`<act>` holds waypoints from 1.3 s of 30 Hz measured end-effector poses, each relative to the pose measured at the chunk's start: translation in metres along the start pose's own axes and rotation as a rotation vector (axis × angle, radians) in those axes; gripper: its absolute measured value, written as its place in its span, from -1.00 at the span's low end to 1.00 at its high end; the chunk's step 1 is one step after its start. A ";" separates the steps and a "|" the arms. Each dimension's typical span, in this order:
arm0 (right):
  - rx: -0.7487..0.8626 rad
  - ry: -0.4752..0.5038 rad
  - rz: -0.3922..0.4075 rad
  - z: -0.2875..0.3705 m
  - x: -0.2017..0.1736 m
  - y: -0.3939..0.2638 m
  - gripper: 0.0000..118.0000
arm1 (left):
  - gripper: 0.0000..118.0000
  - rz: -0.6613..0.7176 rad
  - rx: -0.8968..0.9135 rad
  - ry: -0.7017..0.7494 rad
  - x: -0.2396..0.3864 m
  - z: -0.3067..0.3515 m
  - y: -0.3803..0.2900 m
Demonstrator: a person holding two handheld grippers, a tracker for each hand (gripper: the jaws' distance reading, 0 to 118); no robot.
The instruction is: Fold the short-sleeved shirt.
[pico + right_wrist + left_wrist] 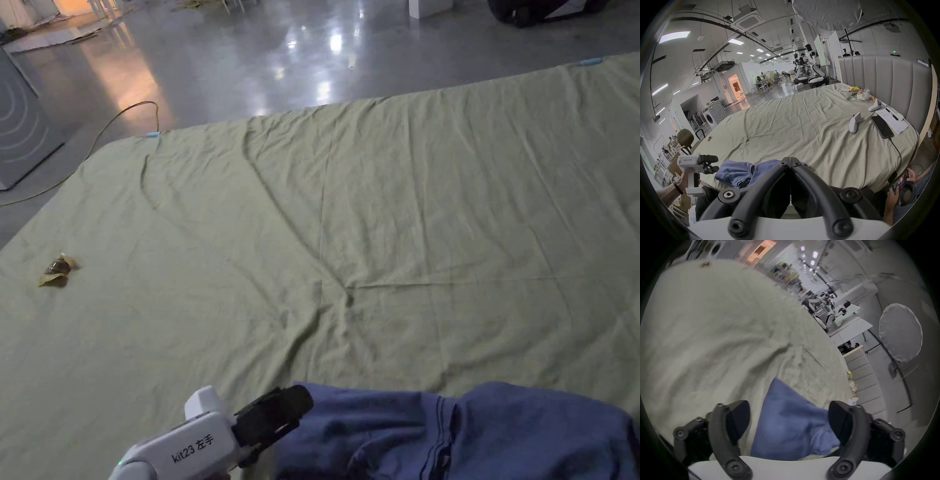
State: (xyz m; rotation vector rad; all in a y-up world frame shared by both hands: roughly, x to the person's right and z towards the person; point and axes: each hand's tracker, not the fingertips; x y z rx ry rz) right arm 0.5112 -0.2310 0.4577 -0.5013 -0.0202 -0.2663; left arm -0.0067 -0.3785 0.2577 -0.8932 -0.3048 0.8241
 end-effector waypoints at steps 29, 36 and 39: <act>0.005 0.010 0.002 0.010 0.010 -0.010 -1.00 | -0.79 -0.444 -0.010 -0.006 0.167 -0.042 -0.102; -0.004 -0.060 -0.036 0.024 0.031 -0.019 -1.00 | 0.28 -0.530 -0.132 -0.038 0.183 -0.098 -0.143; -0.015 -0.064 -0.042 0.024 0.033 -0.020 -1.00 | 0.40 -0.491 -0.016 -0.099 0.186 -0.056 -0.122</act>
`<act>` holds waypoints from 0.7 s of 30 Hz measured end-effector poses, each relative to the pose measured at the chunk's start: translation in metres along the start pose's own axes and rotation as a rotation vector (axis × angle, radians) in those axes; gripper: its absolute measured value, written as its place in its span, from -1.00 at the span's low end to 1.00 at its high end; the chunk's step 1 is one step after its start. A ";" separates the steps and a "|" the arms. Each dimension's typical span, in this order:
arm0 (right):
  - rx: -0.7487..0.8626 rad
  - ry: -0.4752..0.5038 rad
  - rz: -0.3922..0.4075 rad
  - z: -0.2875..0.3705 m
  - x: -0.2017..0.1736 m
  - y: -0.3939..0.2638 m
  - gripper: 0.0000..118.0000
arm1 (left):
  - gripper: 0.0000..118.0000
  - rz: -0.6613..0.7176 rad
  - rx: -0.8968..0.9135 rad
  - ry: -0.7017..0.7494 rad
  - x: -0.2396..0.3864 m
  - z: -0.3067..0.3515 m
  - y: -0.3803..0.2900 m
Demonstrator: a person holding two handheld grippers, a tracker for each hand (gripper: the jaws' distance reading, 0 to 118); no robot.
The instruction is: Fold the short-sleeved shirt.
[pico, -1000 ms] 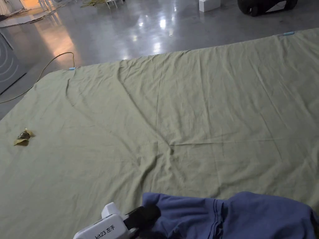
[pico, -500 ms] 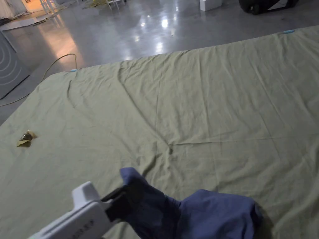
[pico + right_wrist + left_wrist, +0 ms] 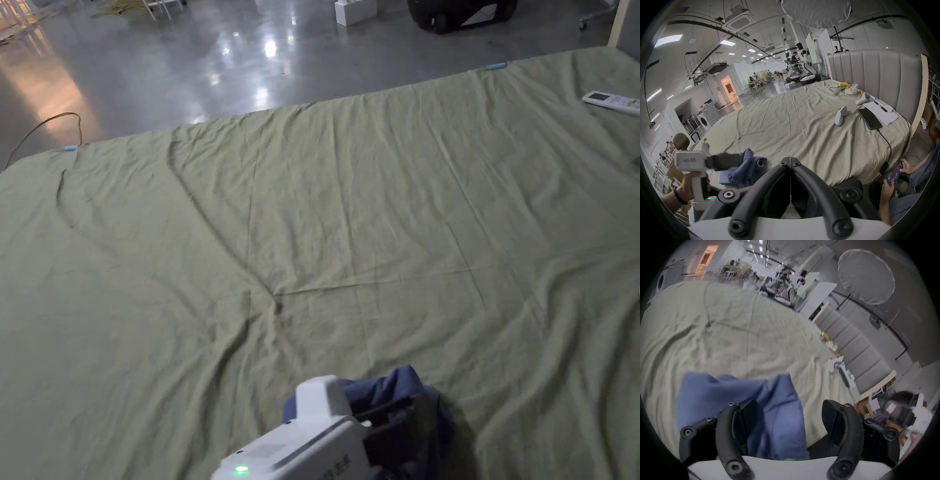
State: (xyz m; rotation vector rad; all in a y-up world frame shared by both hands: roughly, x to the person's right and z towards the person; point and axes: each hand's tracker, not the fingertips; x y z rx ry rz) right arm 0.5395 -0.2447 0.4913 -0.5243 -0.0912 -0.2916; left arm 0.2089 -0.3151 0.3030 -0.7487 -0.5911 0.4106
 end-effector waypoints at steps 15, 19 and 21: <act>-0.034 0.018 -0.011 -0.001 -0.007 -0.010 -1.00 | -0.99 0.097 -0.173 -0.046 -0.029 -0.089 -0.049; -0.125 0.107 -0.036 -0.028 -0.020 -0.022 -1.00 | -0.98 0.145 -0.188 -0.035 -0.024 -0.069 -0.032; -0.179 0.159 -0.022 -0.051 -0.035 -0.027 -1.00 | -0.98 0.109 -0.101 -0.020 -0.016 -0.042 -0.019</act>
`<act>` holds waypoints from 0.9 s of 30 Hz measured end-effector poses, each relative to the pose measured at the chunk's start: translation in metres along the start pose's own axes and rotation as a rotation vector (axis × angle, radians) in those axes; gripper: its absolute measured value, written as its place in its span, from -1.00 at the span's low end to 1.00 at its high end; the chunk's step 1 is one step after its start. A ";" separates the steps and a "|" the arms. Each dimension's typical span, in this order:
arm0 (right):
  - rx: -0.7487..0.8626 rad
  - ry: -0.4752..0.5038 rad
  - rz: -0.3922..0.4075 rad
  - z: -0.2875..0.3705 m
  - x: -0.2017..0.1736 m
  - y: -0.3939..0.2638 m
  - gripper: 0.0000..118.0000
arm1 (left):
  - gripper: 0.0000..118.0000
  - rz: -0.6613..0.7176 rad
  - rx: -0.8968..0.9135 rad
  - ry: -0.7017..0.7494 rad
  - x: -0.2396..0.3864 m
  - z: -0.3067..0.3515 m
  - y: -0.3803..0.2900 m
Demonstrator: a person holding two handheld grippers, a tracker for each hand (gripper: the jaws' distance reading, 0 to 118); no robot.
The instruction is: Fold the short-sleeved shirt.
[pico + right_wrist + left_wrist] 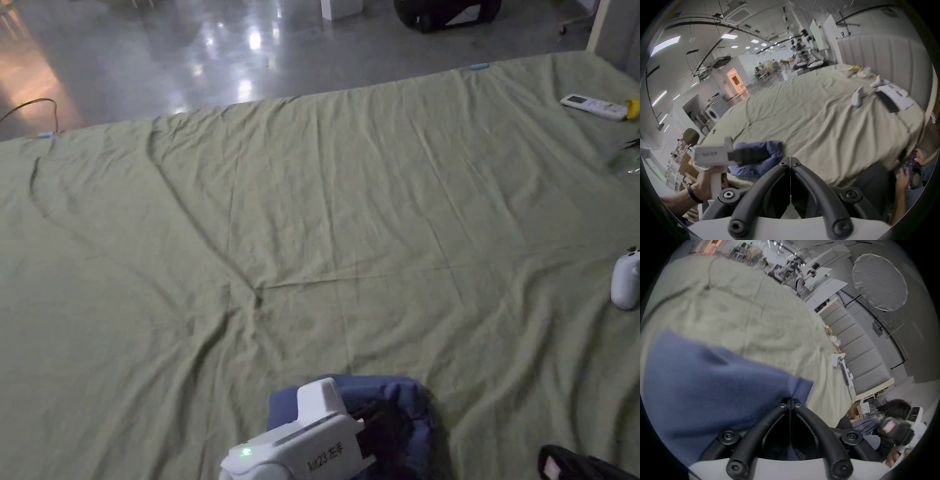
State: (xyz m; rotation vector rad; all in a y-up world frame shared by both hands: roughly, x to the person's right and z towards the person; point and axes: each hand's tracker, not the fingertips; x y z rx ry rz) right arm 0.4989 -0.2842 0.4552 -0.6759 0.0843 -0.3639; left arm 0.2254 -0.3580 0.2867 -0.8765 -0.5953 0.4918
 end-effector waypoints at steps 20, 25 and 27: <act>-0.346 0.071 0.044 -0.182 -0.021 0.003 -1.00 | 0.80 0.258 -0.039 -0.090 -0.110 0.073 0.022; -0.342 0.069 0.067 -0.182 -0.023 0.001 -1.00 | 0.79 0.305 -0.088 -0.161 -0.133 0.038 0.022; -0.340 0.070 0.054 -0.183 -0.022 0.000 -1.00 | 0.70 0.294 -0.105 -0.163 -0.128 0.041 0.027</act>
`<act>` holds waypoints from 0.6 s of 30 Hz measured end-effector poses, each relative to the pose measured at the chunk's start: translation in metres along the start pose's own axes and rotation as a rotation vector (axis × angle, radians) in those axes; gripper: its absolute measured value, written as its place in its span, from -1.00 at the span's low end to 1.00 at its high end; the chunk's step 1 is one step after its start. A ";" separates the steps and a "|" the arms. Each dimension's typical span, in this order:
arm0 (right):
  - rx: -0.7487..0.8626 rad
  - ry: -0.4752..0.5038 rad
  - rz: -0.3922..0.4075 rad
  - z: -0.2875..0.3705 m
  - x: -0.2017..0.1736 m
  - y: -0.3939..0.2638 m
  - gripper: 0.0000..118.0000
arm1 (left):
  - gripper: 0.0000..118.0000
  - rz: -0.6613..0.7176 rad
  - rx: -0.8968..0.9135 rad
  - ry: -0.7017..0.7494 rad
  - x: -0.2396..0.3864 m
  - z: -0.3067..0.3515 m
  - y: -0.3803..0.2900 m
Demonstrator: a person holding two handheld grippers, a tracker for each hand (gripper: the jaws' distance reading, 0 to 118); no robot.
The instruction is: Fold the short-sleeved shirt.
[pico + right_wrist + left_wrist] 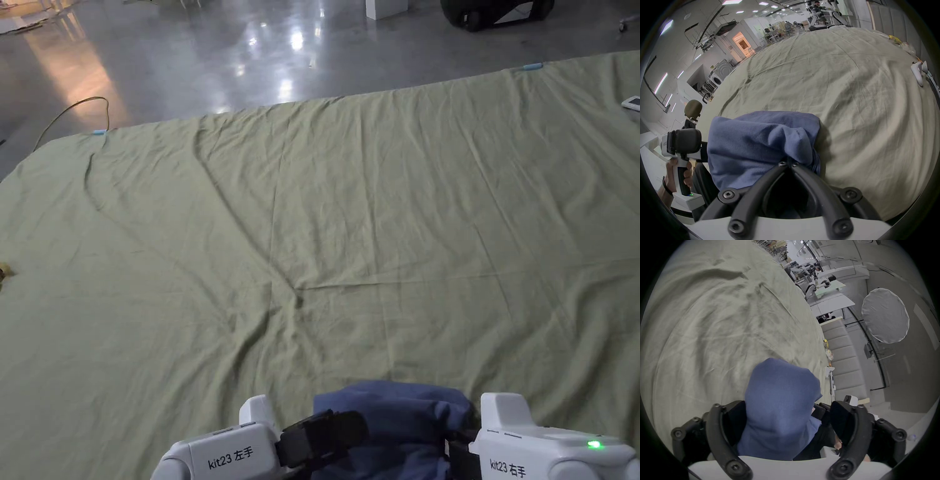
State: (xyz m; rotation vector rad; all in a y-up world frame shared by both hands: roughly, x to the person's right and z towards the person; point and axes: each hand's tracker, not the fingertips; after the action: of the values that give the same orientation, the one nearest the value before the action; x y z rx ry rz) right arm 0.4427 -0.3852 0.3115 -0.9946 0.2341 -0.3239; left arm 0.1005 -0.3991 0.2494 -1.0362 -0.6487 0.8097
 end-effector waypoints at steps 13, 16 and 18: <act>0.015 -0.009 0.033 0.011 -0.007 0.001 -0.99 | -0.36 -0.168 -0.027 0.131 0.022 0.004 -0.006; 0.024 0.012 0.018 0.025 -0.013 0.007 -0.99 | -0.37 -0.184 0.000 0.112 0.029 0.021 0.003; 0.040 0.038 0.021 0.031 -0.018 0.008 -0.99 | -0.37 -0.198 0.032 0.090 0.032 0.040 0.012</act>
State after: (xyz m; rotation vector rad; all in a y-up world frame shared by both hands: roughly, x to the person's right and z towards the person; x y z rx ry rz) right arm 0.4378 -0.3504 0.3219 -0.9464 0.2711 -0.3273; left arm 0.0837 -0.3500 0.2564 -0.9569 -0.6479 0.5961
